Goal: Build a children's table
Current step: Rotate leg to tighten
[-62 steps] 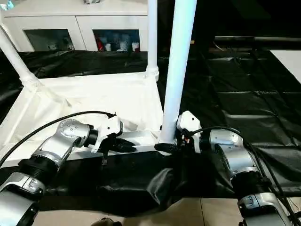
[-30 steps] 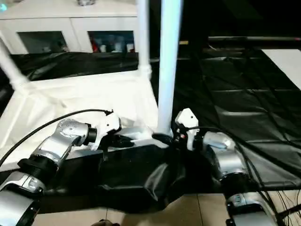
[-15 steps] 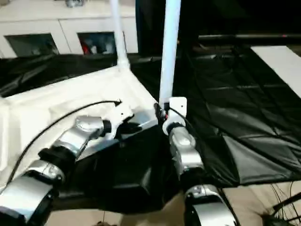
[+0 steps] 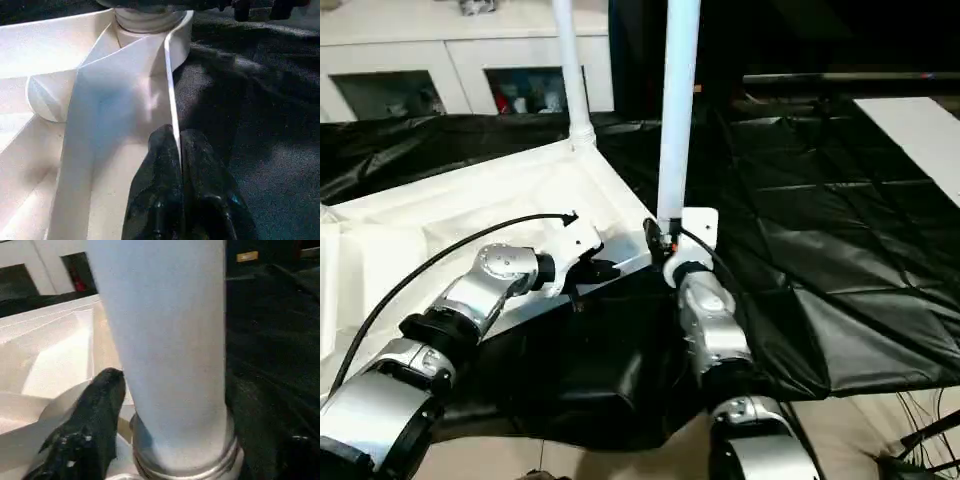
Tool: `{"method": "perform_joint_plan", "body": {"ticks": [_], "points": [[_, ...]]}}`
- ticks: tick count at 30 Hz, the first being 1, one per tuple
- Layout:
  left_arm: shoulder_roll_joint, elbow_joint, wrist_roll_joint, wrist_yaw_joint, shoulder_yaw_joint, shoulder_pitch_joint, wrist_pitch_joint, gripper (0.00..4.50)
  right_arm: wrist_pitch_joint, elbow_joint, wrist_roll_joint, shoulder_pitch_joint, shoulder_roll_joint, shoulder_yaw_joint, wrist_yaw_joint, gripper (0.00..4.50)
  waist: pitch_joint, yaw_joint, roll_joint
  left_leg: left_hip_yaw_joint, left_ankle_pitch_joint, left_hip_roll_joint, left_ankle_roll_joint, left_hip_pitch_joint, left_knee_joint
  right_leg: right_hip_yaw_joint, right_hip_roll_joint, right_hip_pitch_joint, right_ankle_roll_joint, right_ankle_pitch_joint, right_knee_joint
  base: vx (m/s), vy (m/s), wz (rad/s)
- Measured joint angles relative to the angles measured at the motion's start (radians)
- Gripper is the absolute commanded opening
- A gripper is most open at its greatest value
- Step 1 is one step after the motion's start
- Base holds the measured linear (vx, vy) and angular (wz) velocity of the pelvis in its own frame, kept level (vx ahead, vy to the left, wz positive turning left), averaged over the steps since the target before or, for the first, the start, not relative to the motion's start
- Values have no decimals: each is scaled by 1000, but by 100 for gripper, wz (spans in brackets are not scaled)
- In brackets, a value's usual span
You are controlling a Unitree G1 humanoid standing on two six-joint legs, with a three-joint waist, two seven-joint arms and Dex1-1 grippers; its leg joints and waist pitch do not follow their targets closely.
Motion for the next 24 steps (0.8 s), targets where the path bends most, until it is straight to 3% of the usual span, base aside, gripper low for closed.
{"method": "perform_joint_plan", "body": {"ticks": [7, 14, 20, 24], "points": [[16, -17, 1, -52, -3, 12, -17, 0, 42, -128, -36, 44, -209, 107, 306, 362, 0, 19, 1, 0, 0, 0, 0, -1, 0, 0, 0, 0, 0, 0, -2, 0, 0, 0], [68, -93, -24, -180, -18, 62, -28, 0, 71, -240, 44, 115, -398, 138, 701, 362, 0, 31, 2, 0, 0, 0, 1, -1, 0, -1, 0, 0, 0, 0, -1, 0, 0, 0], [124, -195, -54, -327, -39, 119, -8, 0, 162, -314, 112, 151, -498, 156, 935, 362, 0, 44, 2, 0, 0, 1, 1, -1, 1, -1, 0, 0, 0, 0, -2, 0, 0, 0], [142, -248, -69, -392, -56, 144, 18, 0, 182, -330, 116, 153, -523, 182, 1015, 362, 0, 56, 2, 0, 0, 1, 1, -1, 1, -1, 0, 1, 0, 0, -2, 0, 0, 0]]}}
